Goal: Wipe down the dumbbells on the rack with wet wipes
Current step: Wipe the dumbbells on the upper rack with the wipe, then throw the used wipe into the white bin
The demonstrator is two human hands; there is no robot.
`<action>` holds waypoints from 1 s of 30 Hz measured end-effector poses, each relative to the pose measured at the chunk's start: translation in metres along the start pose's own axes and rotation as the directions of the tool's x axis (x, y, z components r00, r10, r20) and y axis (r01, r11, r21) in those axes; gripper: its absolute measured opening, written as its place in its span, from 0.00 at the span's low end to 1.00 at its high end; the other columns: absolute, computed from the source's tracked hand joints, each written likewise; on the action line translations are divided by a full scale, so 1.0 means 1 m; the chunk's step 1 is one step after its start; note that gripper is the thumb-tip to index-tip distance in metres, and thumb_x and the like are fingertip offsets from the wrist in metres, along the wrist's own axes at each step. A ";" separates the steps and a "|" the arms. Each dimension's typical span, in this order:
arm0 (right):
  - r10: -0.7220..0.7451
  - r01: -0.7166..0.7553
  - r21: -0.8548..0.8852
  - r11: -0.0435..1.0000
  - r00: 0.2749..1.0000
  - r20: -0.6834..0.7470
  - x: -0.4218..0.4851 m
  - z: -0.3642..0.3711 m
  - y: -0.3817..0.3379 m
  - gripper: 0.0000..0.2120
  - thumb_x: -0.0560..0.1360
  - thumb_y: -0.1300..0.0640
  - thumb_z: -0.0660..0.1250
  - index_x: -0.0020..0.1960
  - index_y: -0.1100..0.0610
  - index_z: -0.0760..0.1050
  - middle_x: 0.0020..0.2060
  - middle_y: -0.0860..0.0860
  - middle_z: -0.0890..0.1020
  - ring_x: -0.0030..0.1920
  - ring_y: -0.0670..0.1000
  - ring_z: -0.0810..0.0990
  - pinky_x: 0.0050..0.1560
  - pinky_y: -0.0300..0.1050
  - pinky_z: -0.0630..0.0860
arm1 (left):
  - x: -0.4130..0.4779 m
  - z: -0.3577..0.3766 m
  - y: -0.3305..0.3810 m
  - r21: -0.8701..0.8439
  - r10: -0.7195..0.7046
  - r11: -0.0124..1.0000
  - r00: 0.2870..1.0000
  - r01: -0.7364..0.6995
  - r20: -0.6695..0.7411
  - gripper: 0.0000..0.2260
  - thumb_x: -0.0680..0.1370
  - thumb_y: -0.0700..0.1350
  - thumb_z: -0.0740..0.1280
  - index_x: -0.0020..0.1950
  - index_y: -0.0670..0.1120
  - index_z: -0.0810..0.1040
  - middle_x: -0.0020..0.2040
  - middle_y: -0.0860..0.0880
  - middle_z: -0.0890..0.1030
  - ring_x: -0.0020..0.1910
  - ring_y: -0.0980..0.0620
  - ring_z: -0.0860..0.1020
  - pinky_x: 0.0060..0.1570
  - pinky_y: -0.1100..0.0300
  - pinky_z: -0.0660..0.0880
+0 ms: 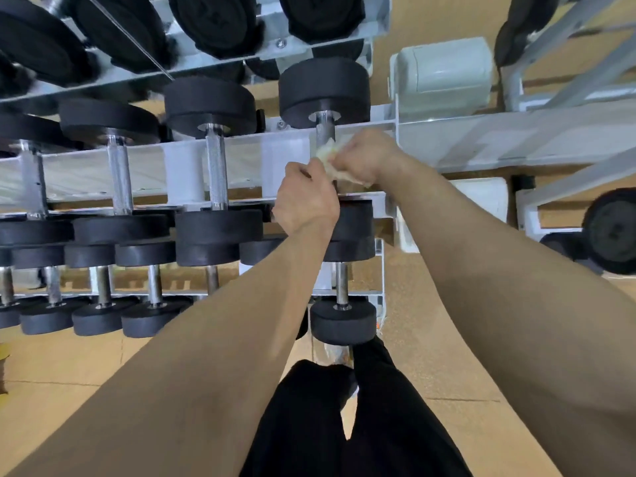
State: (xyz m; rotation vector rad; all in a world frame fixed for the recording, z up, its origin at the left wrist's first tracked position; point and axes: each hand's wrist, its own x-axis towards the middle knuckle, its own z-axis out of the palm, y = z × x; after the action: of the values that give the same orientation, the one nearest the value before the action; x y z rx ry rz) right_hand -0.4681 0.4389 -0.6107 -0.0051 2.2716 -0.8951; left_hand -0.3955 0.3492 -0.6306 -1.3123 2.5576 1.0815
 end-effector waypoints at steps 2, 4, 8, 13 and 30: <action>0.049 -0.021 0.433 0.901 0.997 -0.054 -0.033 0.000 0.000 0.10 0.81 0.55 0.67 0.42 0.57 0.77 0.32 0.50 0.81 0.31 0.47 0.79 0.30 0.38 0.73 | -0.002 -0.007 -0.005 -0.092 0.061 0.994 0.998 -0.062 -0.010 0.10 0.81 0.53 0.57 0.50 0.50 0.73 0.41 0.53 0.76 0.47 0.44 0.77 0.49 0.51 0.72; 0.085 -0.043 0.703 0.709 0.996 -0.026 -0.067 0.008 0.005 0.09 0.82 0.57 0.66 0.44 0.58 0.78 0.33 0.51 0.84 0.33 0.49 0.81 0.31 0.41 0.77 | -0.016 -0.014 -0.015 -0.123 0.223 0.966 0.974 -0.227 -0.046 0.07 0.79 0.50 0.61 0.54 0.49 0.75 0.50 0.51 0.80 0.53 0.45 0.77 0.56 0.48 0.72; 0.097 0.018 0.778 0.628 0.990 -0.101 -0.126 0.027 0.025 0.07 0.78 0.67 0.69 0.43 0.60 0.75 0.35 0.58 0.79 0.34 0.56 0.77 0.34 0.47 0.74 | -0.078 -0.024 -0.031 -0.254 0.447 0.870 0.893 -0.422 0.050 0.15 0.78 0.40 0.61 0.63 0.48 0.77 0.60 0.50 0.77 0.60 0.47 0.74 0.62 0.51 0.71; 0.190 0.049 0.876 0.480 0.969 -0.159 -0.200 0.035 0.040 0.09 0.77 0.70 0.67 0.55 0.60 0.73 0.36 0.58 0.80 0.28 0.52 0.79 0.26 0.39 0.71 | -0.149 -0.051 -0.036 -0.524 0.437 0.812 0.863 -0.256 0.255 0.18 0.78 0.34 0.61 0.63 0.48 0.80 0.60 0.51 0.80 0.59 0.52 0.77 0.63 0.56 0.73; 0.058 -0.024 0.858 0.513 0.998 -0.007 -0.243 -0.032 0.145 0.17 0.78 0.70 0.65 0.64 0.57 0.77 0.48 0.59 0.84 0.46 0.57 0.83 0.55 0.49 0.81 | -0.217 -0.011 -0.004 -0.377 0.288 0.915 0.888 -0.145 0.359 0.05 0.77 0.39 0.69 0.51 0.48 0.79 0.42 0.54 0.80 0.41 0.56 0.78 0.35 0.70 0.70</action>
State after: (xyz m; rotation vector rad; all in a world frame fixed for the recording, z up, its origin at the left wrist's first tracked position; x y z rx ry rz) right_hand -0.2678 0.6270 -0.5364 0.5168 1.5889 -1.9242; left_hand -0.2523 0.4902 -0.5466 -0.7325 2.3032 1.6997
